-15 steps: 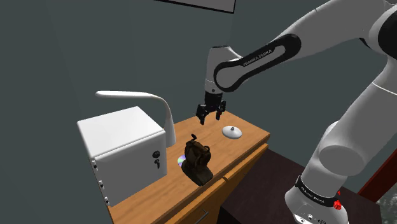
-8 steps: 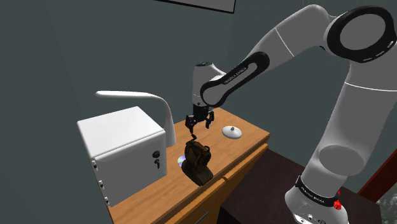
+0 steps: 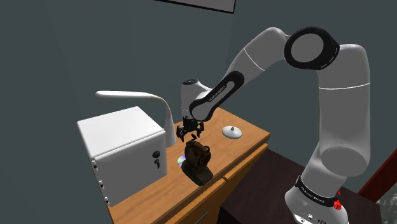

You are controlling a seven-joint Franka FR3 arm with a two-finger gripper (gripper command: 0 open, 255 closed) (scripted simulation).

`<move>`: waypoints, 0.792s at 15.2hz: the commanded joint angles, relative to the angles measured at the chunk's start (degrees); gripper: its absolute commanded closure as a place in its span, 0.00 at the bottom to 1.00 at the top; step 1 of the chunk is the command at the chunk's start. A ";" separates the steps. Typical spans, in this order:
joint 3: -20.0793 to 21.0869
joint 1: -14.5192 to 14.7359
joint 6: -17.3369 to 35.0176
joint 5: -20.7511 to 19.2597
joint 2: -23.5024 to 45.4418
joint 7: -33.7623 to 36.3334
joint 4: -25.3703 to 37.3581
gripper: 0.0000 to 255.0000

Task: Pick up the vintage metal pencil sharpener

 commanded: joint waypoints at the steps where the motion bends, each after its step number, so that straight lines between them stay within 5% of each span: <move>1: -0.50 0.40 0.87 -0.74 1.88 0.82 0.93 0.00; 8: -1.46 1.06 3.97 -2.18 5.39 2.05 1.27 0.00; 9: -1.47 0.99 3.98 -2.18 5.41 1.96 1.28 1.00; 12: -1.48 1.00 3.98 -2.18 5.45 1.98 1.33 1.00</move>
